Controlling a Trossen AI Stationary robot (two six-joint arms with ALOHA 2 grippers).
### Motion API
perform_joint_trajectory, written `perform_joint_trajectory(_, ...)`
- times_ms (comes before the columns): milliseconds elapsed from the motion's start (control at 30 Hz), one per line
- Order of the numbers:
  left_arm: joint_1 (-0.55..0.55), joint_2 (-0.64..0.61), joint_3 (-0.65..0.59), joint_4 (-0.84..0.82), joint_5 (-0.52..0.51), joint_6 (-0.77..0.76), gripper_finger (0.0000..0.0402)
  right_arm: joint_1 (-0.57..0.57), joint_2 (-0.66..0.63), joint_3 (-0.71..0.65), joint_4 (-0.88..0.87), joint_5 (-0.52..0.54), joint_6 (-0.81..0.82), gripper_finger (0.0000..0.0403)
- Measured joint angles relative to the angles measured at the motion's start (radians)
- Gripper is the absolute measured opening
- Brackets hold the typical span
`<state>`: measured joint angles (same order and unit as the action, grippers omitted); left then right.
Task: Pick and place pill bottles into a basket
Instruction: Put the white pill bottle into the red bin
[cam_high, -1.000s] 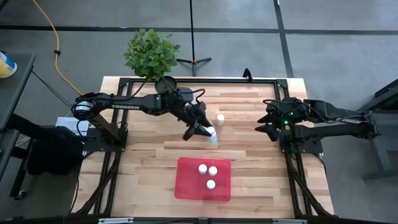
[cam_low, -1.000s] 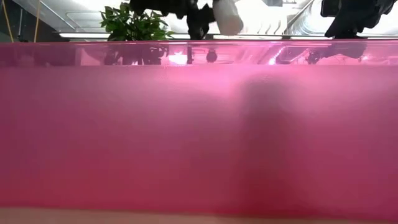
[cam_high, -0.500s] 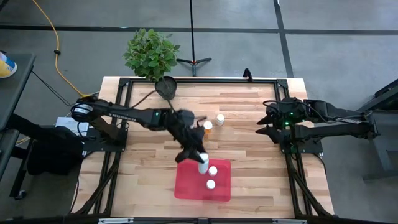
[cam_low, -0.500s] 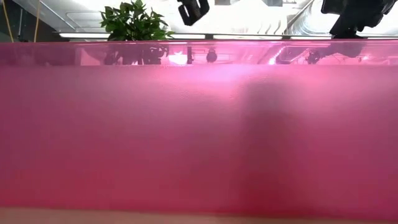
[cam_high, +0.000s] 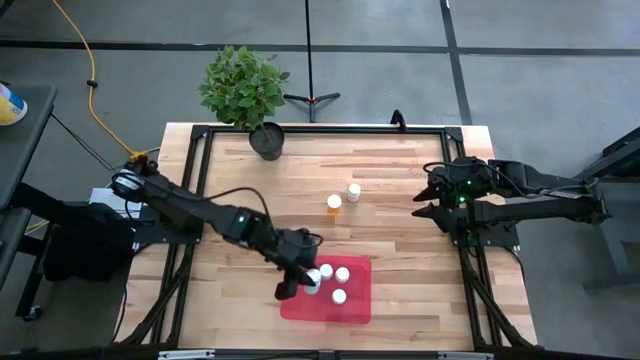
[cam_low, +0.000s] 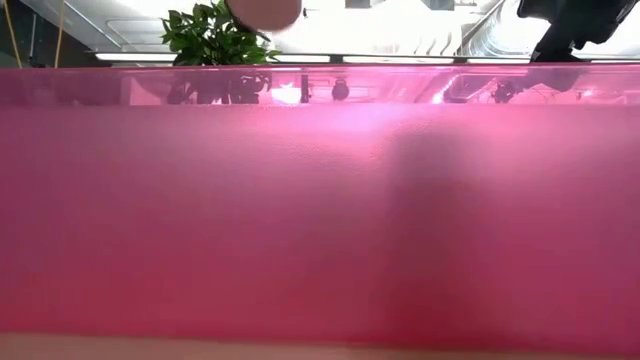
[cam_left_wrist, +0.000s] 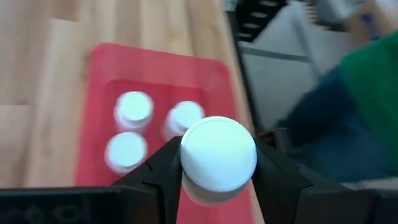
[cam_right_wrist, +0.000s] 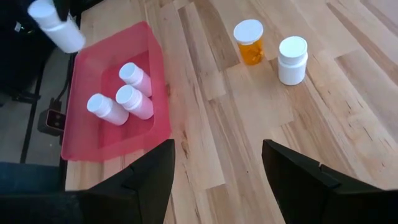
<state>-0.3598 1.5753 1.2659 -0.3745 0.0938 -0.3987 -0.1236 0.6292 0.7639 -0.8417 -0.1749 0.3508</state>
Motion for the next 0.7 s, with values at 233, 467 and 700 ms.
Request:
perform_joint_trajectory(233,-0.080,0.016,0.000,-0.057,-0.279,0.004,0.0191,0.000,0.000,0.000,0.000,0.000,-0.005,0.0232)
perform_joint_trajectory(467,-0.107,0.085,0.000,-0.024,-0.308,-0.007,0.0191,0.000,0.000,0.000,0.000,-0.001,-0.005,0.0232)
perform_joint_trajectory(700,-0.139,0.171,-0.002,-0.029,-0.282,-0.017,0.0191,0.000,0.000,0.000,-0.008,-0.006,-0.012,0.0232)
